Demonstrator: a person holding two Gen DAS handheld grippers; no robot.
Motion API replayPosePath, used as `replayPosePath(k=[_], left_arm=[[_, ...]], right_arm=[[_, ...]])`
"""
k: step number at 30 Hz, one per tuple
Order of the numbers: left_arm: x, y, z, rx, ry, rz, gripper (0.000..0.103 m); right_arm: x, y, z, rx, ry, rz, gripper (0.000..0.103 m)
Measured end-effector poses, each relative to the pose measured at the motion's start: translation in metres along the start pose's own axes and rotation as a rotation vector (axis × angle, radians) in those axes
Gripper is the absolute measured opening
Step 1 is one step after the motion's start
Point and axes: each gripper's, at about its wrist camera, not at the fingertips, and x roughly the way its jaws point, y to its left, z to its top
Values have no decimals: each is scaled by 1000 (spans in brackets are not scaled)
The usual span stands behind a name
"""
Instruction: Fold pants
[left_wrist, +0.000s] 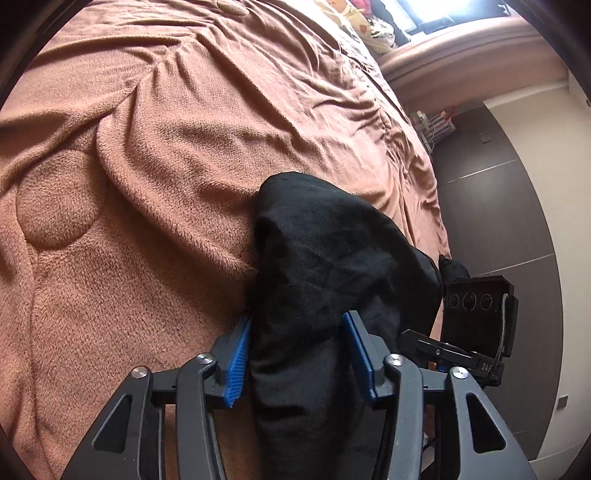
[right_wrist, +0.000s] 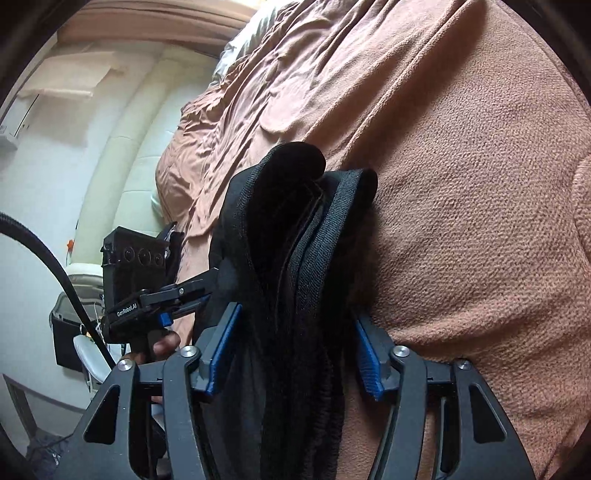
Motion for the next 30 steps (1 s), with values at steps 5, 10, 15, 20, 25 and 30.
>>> replayPosePath(k=[5,10,15,20,25,30], left_arm=[[-6,-10,1,25,-23,-7,15],[-21,-21,-3,60,-48,-17,9],[-40,-38,-10,94,-82,-36,8],[-63,-65,-24,152,-122,-53,7],[-89,-96,-45,210,-160,-77,7],[-112,-132,-72,269,-186,-87,7]], right_arm=[[-1,8,-4,-30,-22,-20,23],[-5,27,-14,-74,-76,-48,20],[-20,48,-28,-109,-127,-71,20],[-42,79,-49,-156,-192,-104,18],[-69,106,-80,-197,-267,-134,18],[-98,134,-116,-231,-329,-159,18]])
